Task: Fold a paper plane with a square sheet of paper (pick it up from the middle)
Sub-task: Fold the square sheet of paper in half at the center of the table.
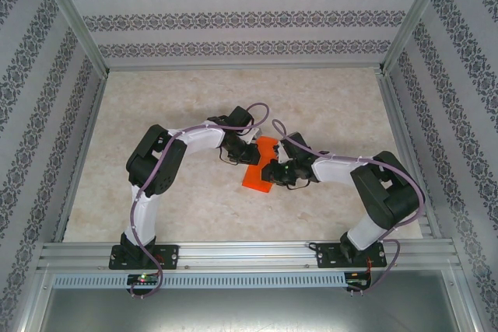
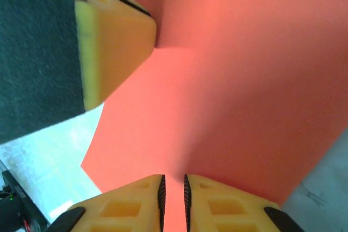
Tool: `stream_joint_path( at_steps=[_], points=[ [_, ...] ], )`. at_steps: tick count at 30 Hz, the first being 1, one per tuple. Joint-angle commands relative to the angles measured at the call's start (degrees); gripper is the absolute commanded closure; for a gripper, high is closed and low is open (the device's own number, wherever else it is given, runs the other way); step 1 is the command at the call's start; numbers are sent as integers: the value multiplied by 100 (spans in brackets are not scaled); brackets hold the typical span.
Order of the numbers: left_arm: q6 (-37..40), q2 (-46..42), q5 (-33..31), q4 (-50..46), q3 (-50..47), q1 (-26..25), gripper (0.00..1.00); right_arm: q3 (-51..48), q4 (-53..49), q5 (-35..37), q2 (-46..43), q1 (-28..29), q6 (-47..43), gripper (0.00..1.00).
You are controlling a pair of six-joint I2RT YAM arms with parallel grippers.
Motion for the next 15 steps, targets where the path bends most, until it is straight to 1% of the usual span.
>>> stream_joint_path(
  at_steps=[1, 9, 15],
  points=[
    [162, 381, -404, -755, -210, -30, 82, -170, -462, -10, -84, 61, -249, 80],
    [163, 416, -396, -762, -179, -30, 82, -531, -766, 117, -472, 200, -225, 80],
    [189, 418, -397, -760, -191, -31, 82, -659, -1001, 148, -937, 269, -136, 80]
  ],
)
